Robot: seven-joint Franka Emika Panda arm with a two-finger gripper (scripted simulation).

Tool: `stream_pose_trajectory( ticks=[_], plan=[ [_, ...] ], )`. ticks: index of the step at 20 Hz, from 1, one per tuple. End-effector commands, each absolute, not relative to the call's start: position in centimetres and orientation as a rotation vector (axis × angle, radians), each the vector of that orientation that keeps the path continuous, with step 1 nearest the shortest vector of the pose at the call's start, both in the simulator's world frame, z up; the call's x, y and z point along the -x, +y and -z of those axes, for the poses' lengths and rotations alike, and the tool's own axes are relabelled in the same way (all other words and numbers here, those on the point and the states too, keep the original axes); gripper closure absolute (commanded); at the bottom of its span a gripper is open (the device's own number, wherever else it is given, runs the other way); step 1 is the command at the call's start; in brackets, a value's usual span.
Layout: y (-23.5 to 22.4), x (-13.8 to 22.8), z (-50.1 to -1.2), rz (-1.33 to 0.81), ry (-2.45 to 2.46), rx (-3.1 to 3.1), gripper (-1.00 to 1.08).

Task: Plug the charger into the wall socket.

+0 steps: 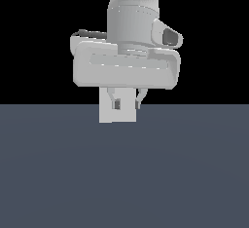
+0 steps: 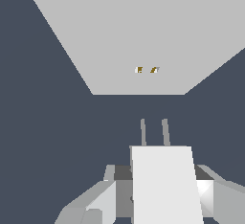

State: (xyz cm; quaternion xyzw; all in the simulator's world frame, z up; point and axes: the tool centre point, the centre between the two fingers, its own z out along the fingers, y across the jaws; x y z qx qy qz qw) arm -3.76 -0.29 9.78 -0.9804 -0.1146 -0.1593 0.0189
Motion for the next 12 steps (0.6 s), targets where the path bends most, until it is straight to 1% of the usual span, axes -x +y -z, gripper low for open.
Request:
stream_pose_trajectory(
  ticks=[1, 12],
  plan=[
    [0.01, 3.64, -10.01, 0.493, -0.355, 3.044, 1.08],
    [0.03, 3.54, -10.01, 0.493, -0.356, 3.044, 1.08]
  ],
)
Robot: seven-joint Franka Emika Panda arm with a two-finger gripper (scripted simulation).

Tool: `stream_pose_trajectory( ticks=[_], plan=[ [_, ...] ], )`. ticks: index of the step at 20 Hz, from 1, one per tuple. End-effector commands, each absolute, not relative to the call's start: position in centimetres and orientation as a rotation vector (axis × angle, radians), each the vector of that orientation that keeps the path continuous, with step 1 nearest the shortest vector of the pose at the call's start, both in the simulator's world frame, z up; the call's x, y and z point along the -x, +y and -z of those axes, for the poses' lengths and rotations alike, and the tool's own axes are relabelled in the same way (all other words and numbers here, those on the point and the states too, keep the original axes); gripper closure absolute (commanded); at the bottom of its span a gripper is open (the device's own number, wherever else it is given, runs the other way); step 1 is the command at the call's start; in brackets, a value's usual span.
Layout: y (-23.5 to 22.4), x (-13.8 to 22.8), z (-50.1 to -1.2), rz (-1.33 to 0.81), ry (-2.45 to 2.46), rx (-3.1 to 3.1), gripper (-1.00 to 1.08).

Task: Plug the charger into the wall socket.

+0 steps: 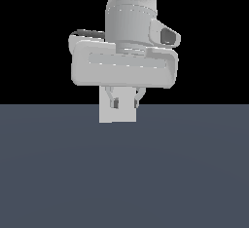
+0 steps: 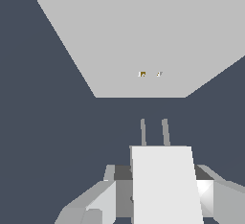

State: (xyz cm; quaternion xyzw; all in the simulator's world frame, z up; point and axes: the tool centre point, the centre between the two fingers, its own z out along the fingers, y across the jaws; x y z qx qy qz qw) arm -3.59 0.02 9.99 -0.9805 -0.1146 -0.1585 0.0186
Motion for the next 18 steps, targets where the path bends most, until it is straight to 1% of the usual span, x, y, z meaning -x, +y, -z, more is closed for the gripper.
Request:
stream_pose_trajectory(
  ticks=[1, 6, 13, 18],
  plan=[
    [0.1, 3.4, -10.0, 0.493, -0.356, 3.044, 1.08],
    [0.3, 2.4, -10.0, 0.492, -0.357, 3.046, 1.08],
    [0.9, -0.2, -10.0, 0.493, -0.357, 3.046, 1.08],
    [1.2, -1.1, -10.0, 0.493, -0.357, 3.045, 1.08]
  ],
)
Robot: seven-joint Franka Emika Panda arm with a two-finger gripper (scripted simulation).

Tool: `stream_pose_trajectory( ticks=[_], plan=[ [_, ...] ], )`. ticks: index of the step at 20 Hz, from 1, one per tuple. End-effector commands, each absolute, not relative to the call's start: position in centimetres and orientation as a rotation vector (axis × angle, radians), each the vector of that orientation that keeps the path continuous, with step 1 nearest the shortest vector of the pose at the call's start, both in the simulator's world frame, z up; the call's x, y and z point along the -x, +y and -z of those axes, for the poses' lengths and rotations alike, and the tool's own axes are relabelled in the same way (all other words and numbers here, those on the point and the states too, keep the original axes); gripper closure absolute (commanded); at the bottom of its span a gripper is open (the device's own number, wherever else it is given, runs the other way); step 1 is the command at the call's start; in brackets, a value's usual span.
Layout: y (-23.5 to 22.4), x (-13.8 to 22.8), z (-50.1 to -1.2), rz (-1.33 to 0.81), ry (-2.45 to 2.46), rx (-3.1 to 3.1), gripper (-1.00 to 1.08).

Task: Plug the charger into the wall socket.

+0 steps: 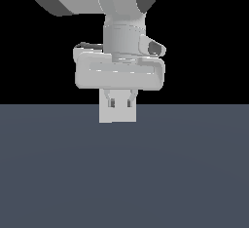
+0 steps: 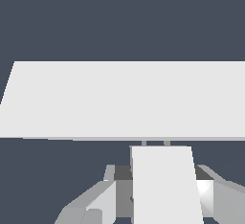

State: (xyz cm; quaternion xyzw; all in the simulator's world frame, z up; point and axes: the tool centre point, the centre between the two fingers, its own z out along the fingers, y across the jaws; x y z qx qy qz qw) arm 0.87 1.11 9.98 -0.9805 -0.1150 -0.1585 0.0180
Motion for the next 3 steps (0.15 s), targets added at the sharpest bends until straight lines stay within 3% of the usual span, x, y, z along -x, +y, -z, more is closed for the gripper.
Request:
stream_pose_trajectory(
  ticks=[1, 3],
  plan=[
    [1.17, -1.22, -10.0, 0.493, -0.357, 3.045, 1.08],
    [1.17, -1.26, -10.0, 0.493, -0.356, 3.045, 1.08]
  ],
)
